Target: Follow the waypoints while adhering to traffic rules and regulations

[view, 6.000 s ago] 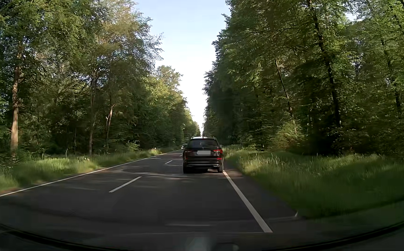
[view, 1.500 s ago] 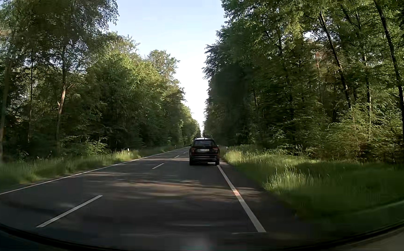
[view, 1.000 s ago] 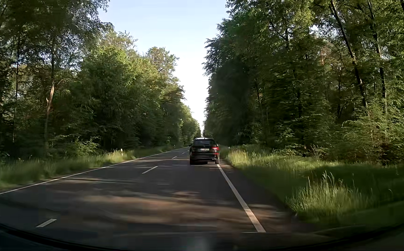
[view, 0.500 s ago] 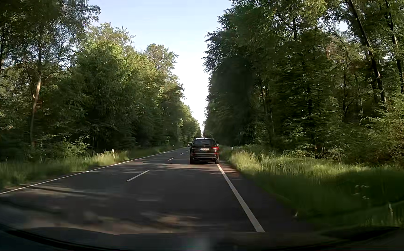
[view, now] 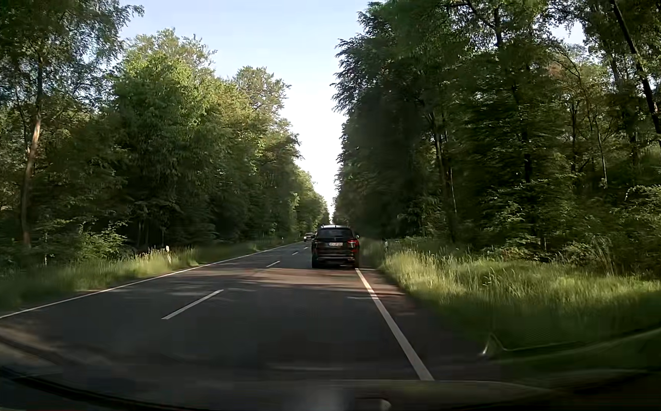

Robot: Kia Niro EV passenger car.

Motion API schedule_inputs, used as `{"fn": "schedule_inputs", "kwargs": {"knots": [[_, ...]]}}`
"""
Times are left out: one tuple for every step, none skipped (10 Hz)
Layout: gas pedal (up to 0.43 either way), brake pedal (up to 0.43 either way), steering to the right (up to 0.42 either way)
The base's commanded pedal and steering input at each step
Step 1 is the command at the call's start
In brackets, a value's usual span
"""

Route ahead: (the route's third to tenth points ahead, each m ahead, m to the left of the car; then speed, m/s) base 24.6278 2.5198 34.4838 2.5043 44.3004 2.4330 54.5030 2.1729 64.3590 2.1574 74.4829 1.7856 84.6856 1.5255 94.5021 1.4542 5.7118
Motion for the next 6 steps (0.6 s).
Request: {"fn": "schedule_inputs", "kwargs": {"knots": [[0.0,0.0,-0.005],[0.0,0.0,-0.005],[0.0,0.0,-0.005],[0.0,0.0,-0.005],[0.0,0.0,-0.005],[0.0,0.0,-0.005]]}}
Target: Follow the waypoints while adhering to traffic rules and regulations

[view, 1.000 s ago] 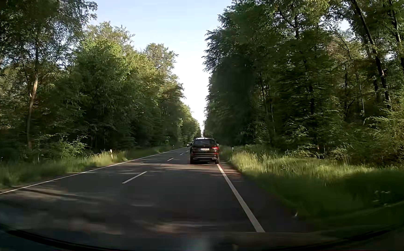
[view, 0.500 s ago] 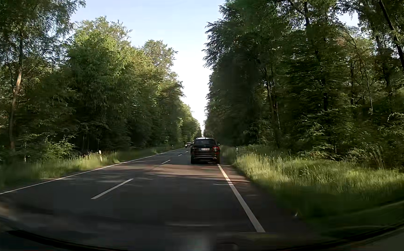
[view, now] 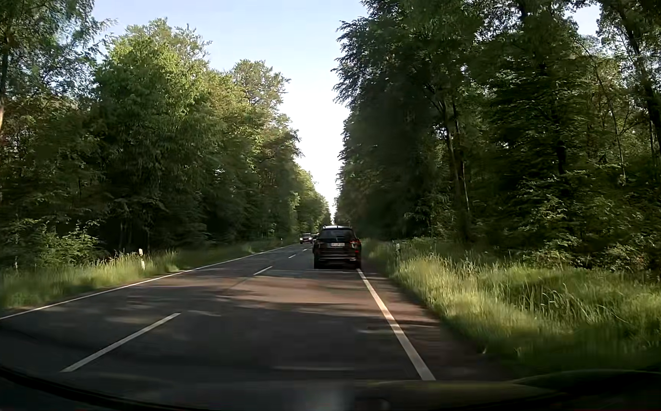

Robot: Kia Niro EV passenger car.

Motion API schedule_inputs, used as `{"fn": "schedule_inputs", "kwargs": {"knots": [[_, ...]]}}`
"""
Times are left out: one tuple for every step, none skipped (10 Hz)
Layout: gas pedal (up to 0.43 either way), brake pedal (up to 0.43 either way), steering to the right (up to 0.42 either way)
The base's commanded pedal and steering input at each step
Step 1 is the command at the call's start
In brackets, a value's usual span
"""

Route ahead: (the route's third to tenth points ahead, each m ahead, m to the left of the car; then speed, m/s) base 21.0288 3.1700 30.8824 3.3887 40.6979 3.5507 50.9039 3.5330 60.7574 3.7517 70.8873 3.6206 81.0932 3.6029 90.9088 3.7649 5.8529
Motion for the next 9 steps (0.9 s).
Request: {"fn": "schedule_inputs", "kwargs": {"knots": [[0.0,0.0,-0.005],[0.0,0.0,-0.005],[0.0,0.0,-0.005],[0.0,0.0,-0.005],[0.0,0.0,-0.005],[0.0,0.0,-0.005],[0.0,0.0,-0.004],[0.0,0.0,-0.003],[0.0,0.0,-0.002]]}}
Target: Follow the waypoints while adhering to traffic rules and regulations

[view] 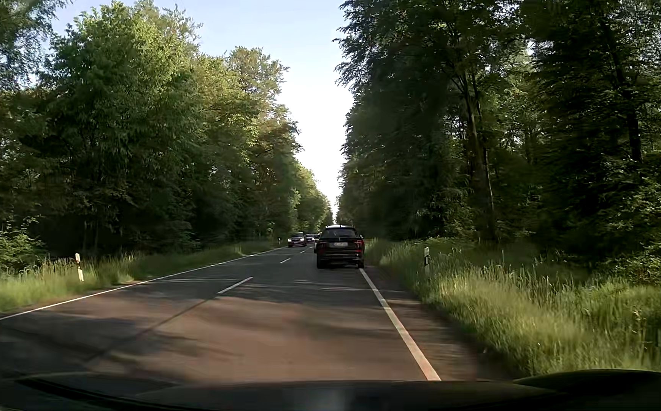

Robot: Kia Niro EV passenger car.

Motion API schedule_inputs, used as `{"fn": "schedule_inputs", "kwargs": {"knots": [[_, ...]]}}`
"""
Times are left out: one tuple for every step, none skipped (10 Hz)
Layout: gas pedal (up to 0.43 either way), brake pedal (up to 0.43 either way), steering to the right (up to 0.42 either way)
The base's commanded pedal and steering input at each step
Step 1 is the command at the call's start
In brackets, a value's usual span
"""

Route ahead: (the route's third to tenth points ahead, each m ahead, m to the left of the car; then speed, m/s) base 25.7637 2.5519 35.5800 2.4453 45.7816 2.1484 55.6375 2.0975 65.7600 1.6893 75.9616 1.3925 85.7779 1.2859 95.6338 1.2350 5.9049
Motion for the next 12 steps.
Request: {"fn": "schedule_inputs", "kwargs": {"knots": [[0.0,0.0,-0.002],[0.0,0.0,-0.002],[0.0,0.0,-0.002],[0.0,0.0,-0.001],[0.0,0.0,0.001],[0.0,0.0,0.003],[0.0,0.0,0.003],[0.0,0.0,0.003],[0.0,0.0,0.002],[0.0,0.0,0.002],[0.0,0.0,0.0],[0.0,0.0,0.0]]}}
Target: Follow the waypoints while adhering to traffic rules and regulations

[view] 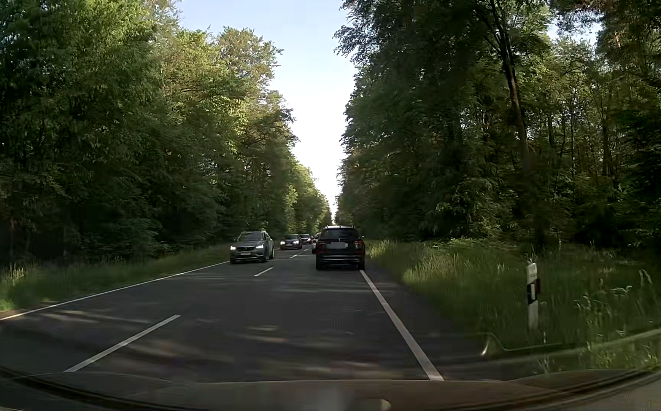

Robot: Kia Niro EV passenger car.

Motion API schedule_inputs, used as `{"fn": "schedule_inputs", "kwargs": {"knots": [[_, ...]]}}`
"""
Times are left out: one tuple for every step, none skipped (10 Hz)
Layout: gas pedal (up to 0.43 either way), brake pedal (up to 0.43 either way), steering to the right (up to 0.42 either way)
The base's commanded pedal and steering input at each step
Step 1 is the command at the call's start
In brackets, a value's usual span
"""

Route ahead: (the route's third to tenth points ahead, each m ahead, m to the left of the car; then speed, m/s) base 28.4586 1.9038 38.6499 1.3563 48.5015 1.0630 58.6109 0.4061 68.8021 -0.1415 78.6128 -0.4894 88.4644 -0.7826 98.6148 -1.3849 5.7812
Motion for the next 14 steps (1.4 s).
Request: {"fn": "schedule_inputs", "kwargs": {"knots": [[0.0,0.0,-0.001],[0.0,0.0,-0.001],[0.0,0.0,-0.001],[0.0,0.0,-0.001],[0.0,0.0,-0.001],[0.0,0.0,-0.001],[0.0,0.006,-0.001],[0.0,0.0,-0.001],[0.0,0.0,-0.001],[0.0,0.0,-0.001],[0.0,0.0,-0.001],[0.0,0.0,-0.001],[0.0,0.0,-0.001],[0.0,0.0,-0.001]]}}
